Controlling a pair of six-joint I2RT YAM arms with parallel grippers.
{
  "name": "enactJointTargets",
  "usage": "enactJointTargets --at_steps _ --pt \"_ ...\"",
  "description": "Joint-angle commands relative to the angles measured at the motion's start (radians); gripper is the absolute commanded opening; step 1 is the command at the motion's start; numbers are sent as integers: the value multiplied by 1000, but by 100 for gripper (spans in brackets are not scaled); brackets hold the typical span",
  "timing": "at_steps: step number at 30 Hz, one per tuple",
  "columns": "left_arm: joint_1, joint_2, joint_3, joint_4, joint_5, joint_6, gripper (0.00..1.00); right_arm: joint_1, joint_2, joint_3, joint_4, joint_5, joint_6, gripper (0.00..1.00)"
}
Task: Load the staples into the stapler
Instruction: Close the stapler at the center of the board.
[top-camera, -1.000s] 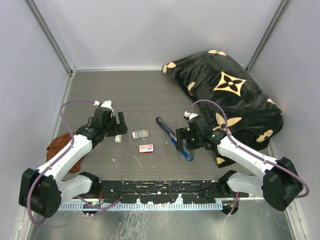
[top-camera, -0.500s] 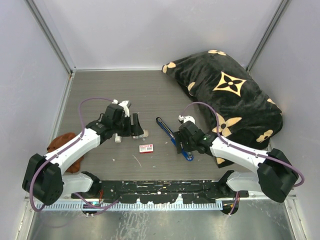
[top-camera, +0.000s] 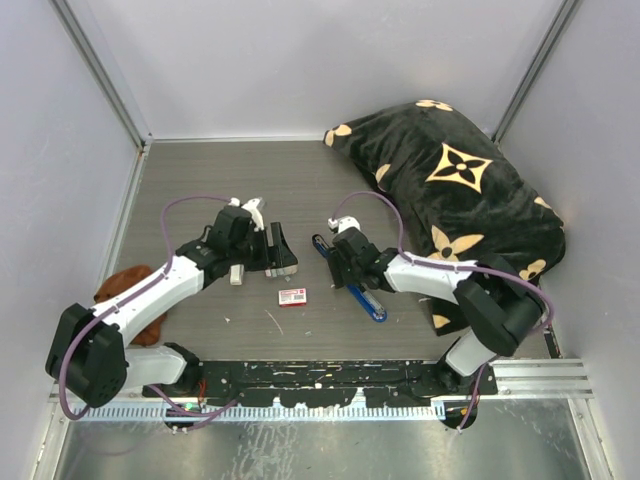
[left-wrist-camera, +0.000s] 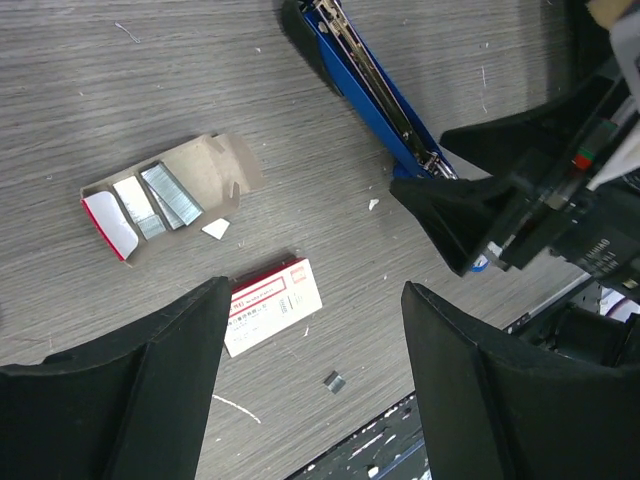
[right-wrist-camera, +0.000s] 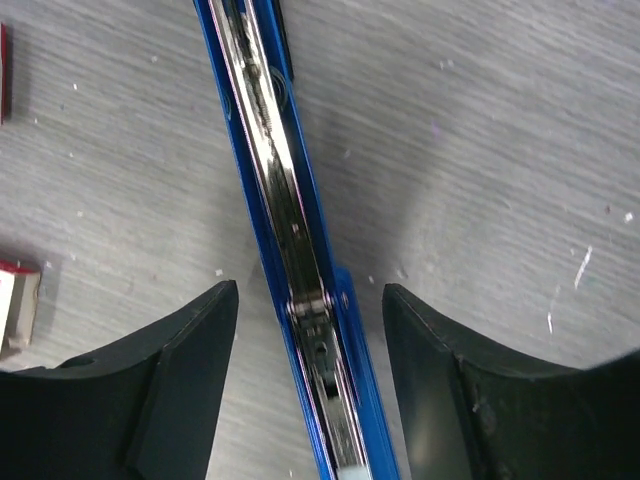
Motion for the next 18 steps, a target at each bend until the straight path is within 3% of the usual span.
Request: enactJointTargets --at_steps 1,10,18 --pt "1 -43 -5 18 9 -15 71 0 55 56 146 17 -59 63" --pt "1 -78 -32 11 -14 -41 72 -32 188 98 299 -60 -121 48" --pt "1 -74 -45 78 -17 -89 74 -43 181 112 395 -144 -171 8"
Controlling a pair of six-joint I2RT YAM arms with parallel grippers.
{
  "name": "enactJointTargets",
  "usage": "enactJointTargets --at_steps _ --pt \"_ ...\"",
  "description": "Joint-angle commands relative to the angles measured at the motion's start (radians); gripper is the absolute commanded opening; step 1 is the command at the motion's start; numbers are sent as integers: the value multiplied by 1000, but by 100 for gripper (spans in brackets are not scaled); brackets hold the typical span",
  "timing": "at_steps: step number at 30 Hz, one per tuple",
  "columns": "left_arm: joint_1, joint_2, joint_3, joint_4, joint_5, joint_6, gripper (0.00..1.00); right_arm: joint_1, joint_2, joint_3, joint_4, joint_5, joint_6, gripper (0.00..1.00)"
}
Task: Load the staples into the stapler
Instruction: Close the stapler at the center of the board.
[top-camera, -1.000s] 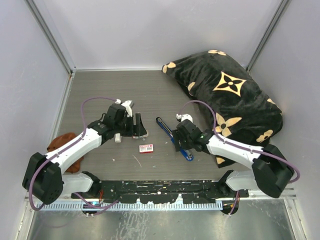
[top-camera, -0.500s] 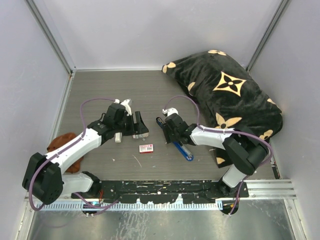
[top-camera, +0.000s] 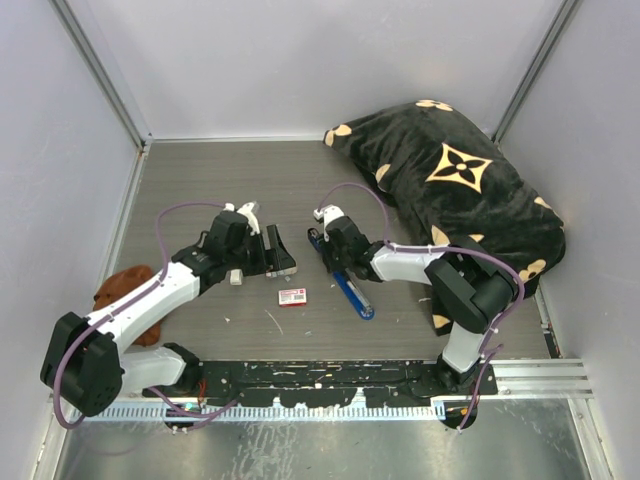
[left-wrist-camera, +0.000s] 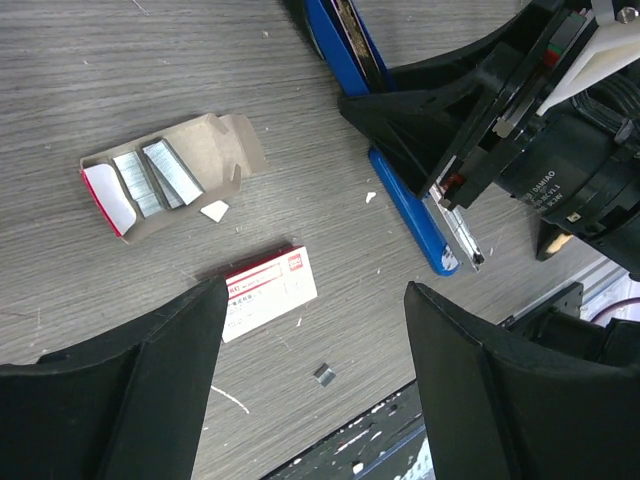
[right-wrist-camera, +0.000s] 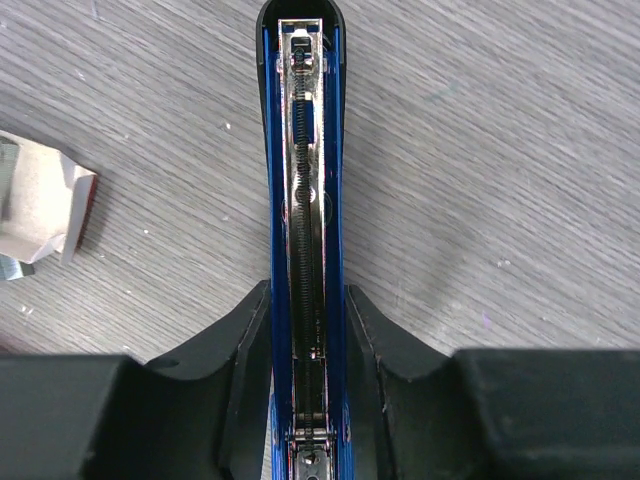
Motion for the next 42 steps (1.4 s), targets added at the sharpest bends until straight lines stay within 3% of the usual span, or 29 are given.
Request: enactJointTargets --at_steps 1,7,16,28,42 --pt "1 -17 -2 95 -9 -44 74 -8 -38 10 147 -76 -41 2" --pt "2 45 28 198 -8 -71 76 -10 -125 -69 264 -145 -57 0" --pt "22 257 146 247 7 -64 77 -9 -224 -205 446 -204 -24 1" --pt "33 350 163 414 95 -133 77 -9 -317 -316 559 -253 13 1" --pt "30 390 146 510 195 -165 50 -9 -347 -340 599 -287 52 1"
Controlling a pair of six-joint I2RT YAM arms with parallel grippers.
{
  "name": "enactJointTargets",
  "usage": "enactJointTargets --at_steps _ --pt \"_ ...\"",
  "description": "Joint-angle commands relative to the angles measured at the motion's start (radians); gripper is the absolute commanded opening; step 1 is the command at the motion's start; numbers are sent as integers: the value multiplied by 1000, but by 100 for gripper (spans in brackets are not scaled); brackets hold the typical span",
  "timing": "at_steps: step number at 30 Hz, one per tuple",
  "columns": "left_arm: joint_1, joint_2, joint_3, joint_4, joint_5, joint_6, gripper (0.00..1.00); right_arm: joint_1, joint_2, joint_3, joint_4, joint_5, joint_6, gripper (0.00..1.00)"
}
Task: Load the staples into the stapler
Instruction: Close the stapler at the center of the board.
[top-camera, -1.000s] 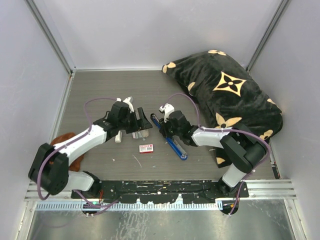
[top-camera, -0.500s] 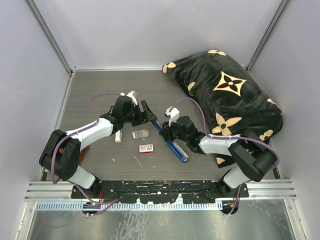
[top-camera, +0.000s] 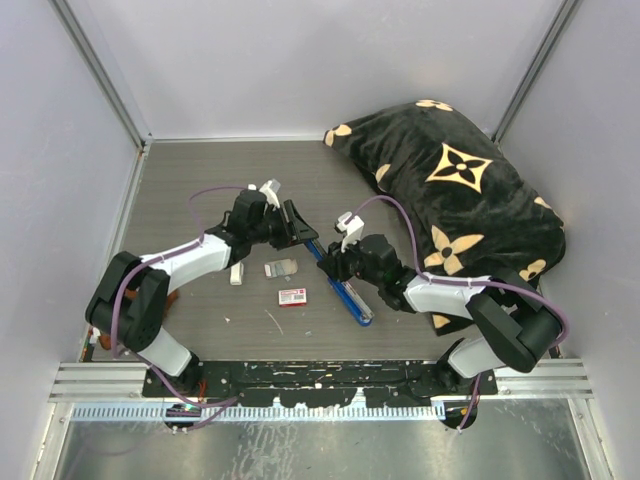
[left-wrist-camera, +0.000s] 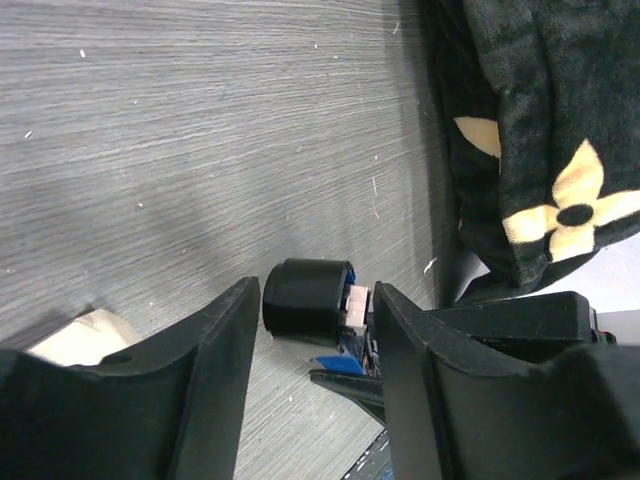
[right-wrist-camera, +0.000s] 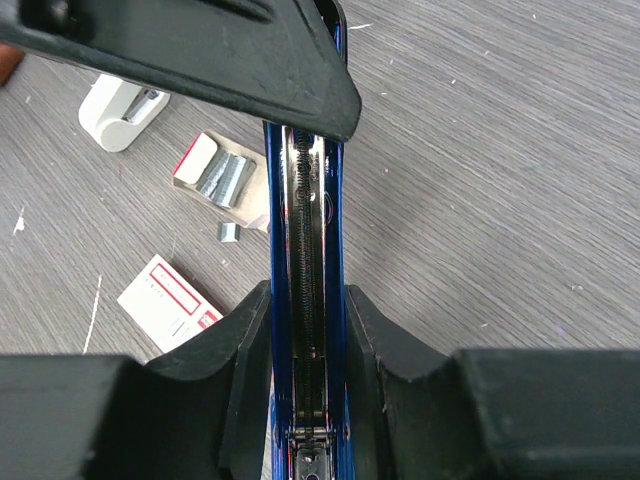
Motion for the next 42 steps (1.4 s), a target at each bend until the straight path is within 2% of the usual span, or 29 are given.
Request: enactJointTargets --at_steps 1,5,6,8,11,12,14,22,26,30,35,42 --pt "4 13 17 107 59 -13 43 -3 -44 13 136 -32 32 1" --pt "4 -1 9 129 64 4 25 -3 -44 23 105 -17 49 1" --pt "4 -8 4 131 63 14 19 -3 -46 31 86 -11 57 5" --pt "3 -26 -10 141 60 43 8 -10 -63 57 18 -14 85 26" --pt "4 -63 -71 218 61 84 1 -20 -130 39 -39 -57 137 67" --pt "5 -75 -91 257 65 92 0 -23 -159 24 -46 -67 151 75" --pt "5 -91 -125 317 79 105 0 -34 -208 -4 -92 -89 169 82" --pt "3 -159 -188 429 94 173 0 -39 -415 -80 -439 -12 192 84" --pt "-18 -233 -197 369 67 275 0 -36 -519 -113 -601 33 234 82" --pt "-63 -291 -185 259 0 383 0 6 -612 -179 -632 42 280 80" --pt "-111 -332 -151 148 -56 473 0 115 -650 -182 -656 214 327 77" --pt "-129 -347 -151 115 -76 494 0 290 -530 -169 -628 419 297 73"
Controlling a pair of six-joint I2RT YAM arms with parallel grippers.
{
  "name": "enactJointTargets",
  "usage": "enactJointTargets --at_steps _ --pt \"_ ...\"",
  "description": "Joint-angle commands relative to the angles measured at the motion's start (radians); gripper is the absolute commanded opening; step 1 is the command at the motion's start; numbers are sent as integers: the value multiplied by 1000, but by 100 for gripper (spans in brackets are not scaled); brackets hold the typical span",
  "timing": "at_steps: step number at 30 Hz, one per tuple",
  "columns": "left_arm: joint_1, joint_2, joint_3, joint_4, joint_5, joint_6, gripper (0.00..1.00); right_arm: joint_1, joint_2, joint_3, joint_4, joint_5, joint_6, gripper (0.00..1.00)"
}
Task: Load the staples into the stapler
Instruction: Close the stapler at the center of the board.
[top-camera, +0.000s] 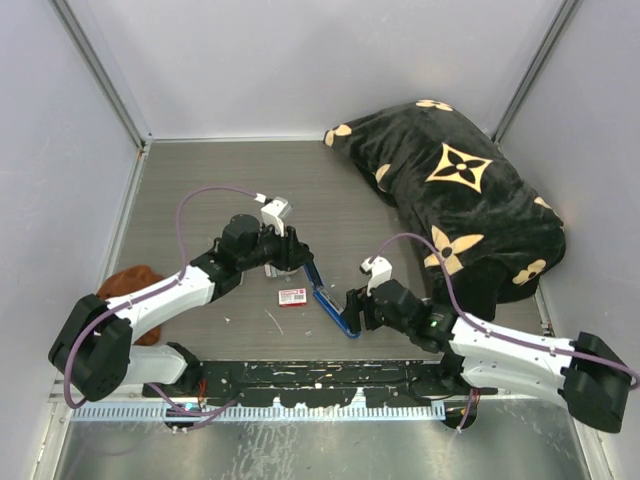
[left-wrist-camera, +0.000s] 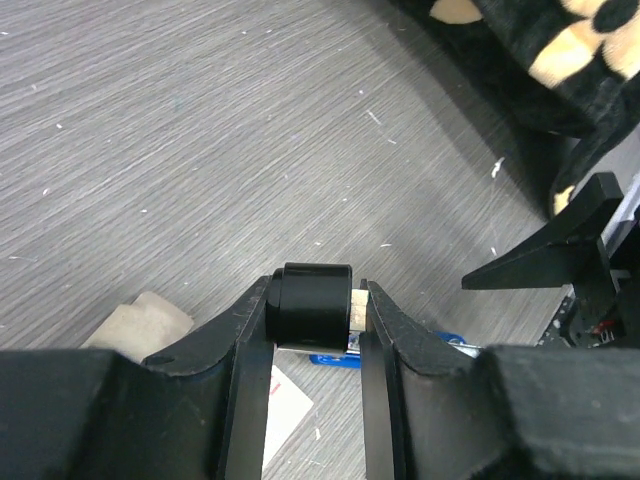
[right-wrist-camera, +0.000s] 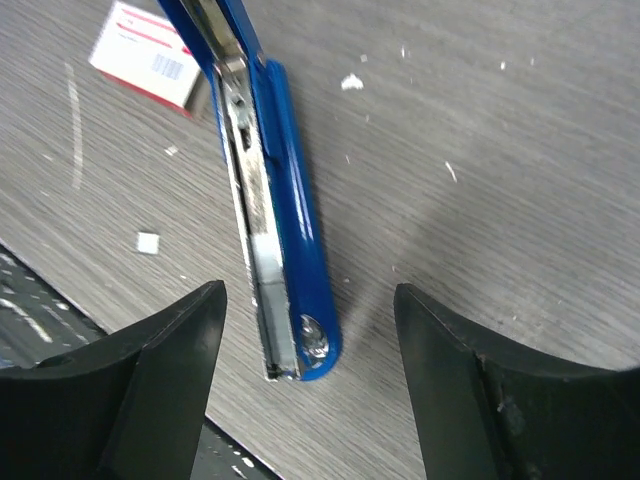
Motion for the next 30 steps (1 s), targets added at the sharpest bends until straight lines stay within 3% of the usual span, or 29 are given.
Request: enactJointTargets --at_steps 1,7,13,19,22,30 --pt "-7 -55 54 22 -27 37 0 79 85 23 39 163 1 73" --pt "-18 -81 47 -9 -76 59 0 157 146 35 70 208 21 67" --pt "-66 -108 42 -49 -167 101 0 199 210 41 116 247 39 51" --pt "-204 -124 42 -106 -345 165 0 247 279 46 150 292 47 21" --pt "-267 -134 42 -124 -437 184 0 257 285 49 158 302 51 12" --pt "-398 -124 60 -167 -593 215 0 263 280 33 177 332 58 7"
